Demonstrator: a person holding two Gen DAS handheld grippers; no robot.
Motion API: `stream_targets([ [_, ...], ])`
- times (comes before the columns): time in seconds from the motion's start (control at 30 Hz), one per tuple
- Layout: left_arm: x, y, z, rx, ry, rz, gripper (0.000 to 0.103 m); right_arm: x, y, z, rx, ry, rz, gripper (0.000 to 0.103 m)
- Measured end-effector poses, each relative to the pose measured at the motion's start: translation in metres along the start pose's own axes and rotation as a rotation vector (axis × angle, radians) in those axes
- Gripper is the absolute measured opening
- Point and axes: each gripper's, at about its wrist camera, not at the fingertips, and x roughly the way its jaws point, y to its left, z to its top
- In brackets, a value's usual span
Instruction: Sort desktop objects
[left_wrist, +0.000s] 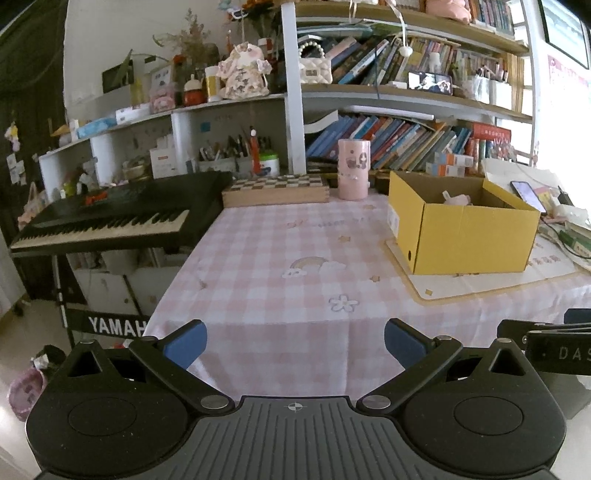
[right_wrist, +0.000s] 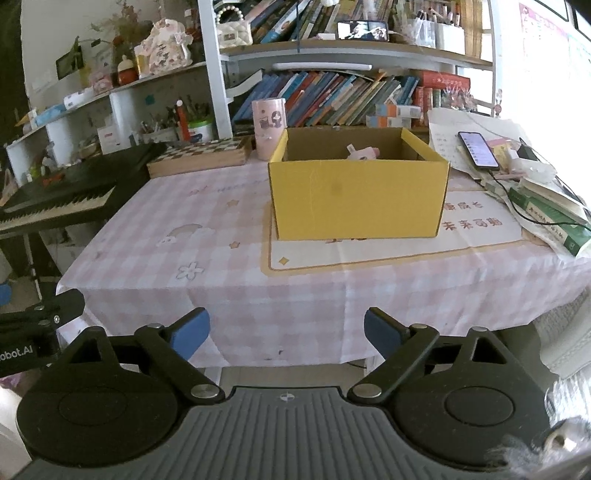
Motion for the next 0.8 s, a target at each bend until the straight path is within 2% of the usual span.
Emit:
stream_targets([
  [0.17, -0.0006, 0.0005, -0.0031, 0.009, 0.015, 0.002, 0.103, -0.0004, 0.0033, -0.0024, -0.008, 0.013, -0.013, 0.094],
  [0.27, -0.0001, -0.0002, -0.0042, 0.016, 0.024, 0.003, 0.103, -0.0001, 0.0039, -0.0041, -0.013, 0.026, -0.028, 0.099],
  [0.8, 0.0012, -0.0053, -0.0068, 0.037, 0.041, -0.014, 0.103, 0.0014, 0.0039, -0.0087, -0.015, 0.063, -0.029, 0.101],
])
